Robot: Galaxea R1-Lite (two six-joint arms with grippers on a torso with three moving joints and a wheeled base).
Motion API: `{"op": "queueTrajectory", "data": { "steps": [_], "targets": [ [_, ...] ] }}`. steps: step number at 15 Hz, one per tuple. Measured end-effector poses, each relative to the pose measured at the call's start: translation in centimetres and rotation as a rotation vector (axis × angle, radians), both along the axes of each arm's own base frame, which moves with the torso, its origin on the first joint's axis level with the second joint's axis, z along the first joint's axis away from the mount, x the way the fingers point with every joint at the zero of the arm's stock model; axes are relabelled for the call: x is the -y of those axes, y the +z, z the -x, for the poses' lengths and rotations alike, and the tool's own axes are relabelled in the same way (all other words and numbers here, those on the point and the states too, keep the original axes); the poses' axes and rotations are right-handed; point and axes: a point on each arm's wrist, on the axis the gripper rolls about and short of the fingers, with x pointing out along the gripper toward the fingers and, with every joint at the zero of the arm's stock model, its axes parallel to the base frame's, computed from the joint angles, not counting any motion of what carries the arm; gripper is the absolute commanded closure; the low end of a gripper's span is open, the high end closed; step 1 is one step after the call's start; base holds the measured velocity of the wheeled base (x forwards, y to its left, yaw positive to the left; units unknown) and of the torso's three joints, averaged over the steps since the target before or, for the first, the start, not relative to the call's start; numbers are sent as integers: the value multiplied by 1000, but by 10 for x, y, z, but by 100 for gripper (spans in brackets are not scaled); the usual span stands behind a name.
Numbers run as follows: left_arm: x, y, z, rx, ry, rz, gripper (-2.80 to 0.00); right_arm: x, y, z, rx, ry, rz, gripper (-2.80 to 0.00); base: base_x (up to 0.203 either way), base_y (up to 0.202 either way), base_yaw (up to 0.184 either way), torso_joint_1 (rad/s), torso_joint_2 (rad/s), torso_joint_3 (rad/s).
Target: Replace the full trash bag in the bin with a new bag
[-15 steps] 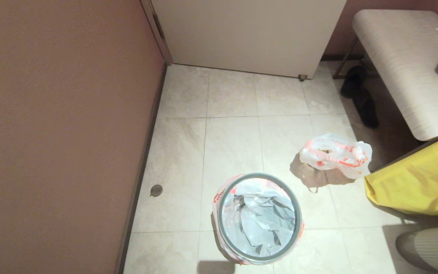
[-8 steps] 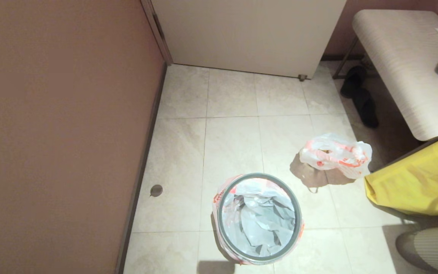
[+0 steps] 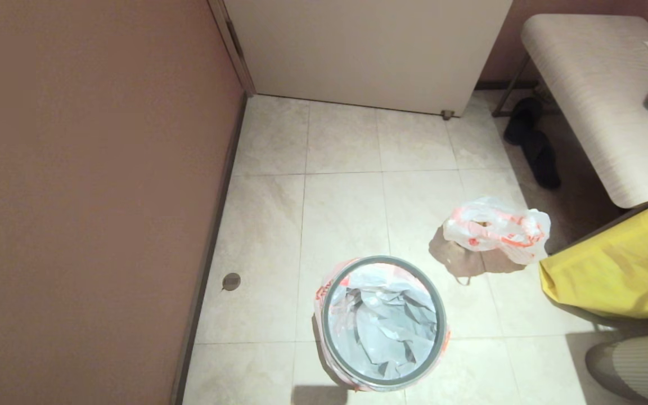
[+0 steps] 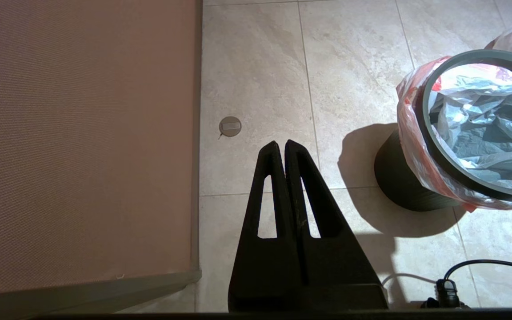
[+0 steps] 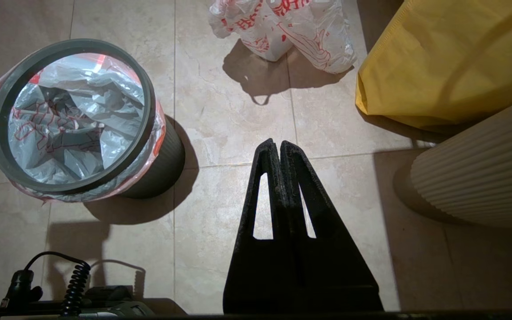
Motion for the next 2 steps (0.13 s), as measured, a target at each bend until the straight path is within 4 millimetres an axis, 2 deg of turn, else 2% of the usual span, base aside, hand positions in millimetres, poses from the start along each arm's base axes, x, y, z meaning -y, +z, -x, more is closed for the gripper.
{"op": "queueTrajectory", "data": {
  "steps": [2],
  "targets": [
    [0,0,0,0,0,0,0,0,0,0,-1,0,0,0,0,0,0,0,0,0]
  ]
}}
